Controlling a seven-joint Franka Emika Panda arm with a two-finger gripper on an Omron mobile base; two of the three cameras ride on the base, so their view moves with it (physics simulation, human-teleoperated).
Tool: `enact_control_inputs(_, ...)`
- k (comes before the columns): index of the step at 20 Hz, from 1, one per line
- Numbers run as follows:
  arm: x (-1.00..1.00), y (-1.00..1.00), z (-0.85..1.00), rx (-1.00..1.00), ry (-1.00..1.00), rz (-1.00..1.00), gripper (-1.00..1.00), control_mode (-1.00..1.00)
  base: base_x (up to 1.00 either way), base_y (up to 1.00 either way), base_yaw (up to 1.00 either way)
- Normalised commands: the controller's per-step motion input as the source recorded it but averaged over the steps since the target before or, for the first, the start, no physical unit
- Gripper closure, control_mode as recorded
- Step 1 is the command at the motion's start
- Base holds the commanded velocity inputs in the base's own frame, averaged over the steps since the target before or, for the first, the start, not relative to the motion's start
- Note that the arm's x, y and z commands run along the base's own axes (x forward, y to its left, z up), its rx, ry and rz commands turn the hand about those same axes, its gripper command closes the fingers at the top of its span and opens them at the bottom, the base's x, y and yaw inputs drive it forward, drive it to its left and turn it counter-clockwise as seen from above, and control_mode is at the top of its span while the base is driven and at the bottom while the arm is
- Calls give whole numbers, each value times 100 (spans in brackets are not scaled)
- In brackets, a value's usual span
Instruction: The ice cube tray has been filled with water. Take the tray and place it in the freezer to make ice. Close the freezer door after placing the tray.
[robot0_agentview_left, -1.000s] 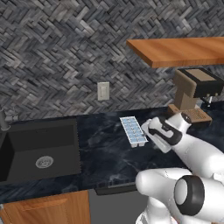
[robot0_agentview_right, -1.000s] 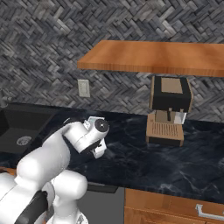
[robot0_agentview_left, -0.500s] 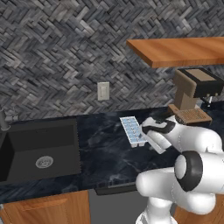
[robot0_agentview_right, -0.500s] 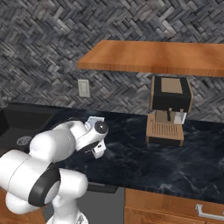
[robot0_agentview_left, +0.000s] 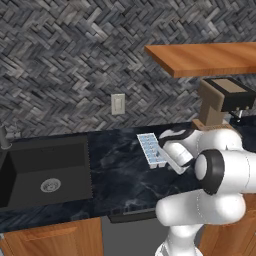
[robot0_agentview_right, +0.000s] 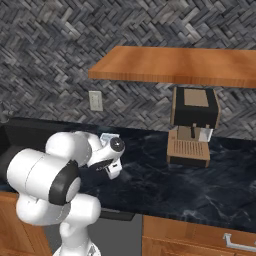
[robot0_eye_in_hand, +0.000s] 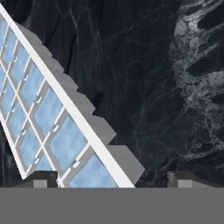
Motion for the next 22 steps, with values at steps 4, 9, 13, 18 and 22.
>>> enact_control_inputs(4,22,0,-20,0,0,0,-100,-100,0,0,0)
enact_control_inputs(9,17,5,-25,0,0,0,-100,-100,0,0,0)
enact_control_inputs(13,2,20,-33,0,0,0,-100,-100,0,0,0)
enact_control_inputs(18,0,27,-34,0,0,0,100,-100,0,0,0)
enact_control_inputs(22,0,33,-37,0,0,0,100,-100,0,0,0)
